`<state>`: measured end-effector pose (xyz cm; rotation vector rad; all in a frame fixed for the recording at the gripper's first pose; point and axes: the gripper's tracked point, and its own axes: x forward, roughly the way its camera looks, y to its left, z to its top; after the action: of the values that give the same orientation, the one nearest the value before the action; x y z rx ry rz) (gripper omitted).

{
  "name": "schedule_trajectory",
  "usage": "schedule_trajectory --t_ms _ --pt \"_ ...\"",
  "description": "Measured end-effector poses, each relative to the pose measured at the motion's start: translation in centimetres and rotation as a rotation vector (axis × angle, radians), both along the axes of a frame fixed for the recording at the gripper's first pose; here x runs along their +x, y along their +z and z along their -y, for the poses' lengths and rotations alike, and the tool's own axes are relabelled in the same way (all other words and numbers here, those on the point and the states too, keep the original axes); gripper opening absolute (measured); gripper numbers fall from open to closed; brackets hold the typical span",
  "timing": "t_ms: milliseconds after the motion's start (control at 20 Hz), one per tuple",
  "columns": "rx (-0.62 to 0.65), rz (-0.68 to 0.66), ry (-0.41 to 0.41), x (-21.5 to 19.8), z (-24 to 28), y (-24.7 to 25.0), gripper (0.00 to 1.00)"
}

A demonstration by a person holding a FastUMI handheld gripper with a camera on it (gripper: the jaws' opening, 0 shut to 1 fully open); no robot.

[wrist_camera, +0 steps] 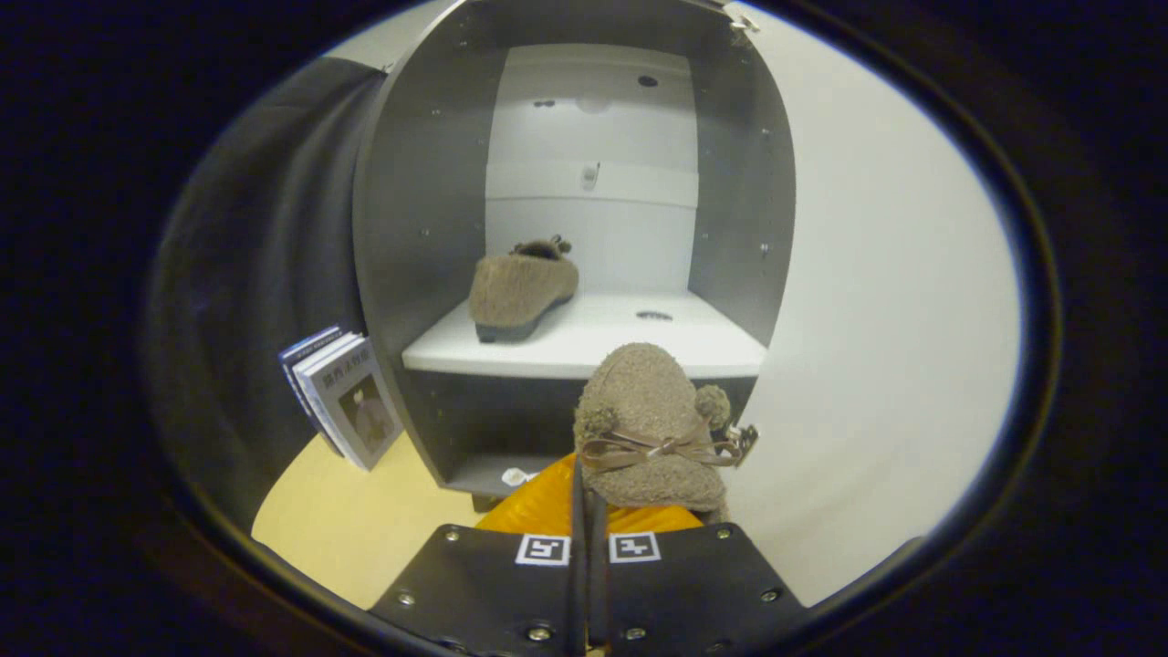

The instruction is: Open the shoe cabinet door, grab the shoes and put them into the shoe cabinet, then close the shoe cabinet door.

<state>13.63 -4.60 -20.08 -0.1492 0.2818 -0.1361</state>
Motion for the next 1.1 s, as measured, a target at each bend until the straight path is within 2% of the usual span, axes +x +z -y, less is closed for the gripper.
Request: schedule_trajectory --t_ms 300,550,1100 --pt "-0.017 0.107 0.034 5.3 -0.3 6.2 0.02" --pt "-0.009 0.14 0.055 10.8 0.9 9.7 0.02" --pt "0.009 0.113 0.03 20.8 3.7 10.1 0.02"
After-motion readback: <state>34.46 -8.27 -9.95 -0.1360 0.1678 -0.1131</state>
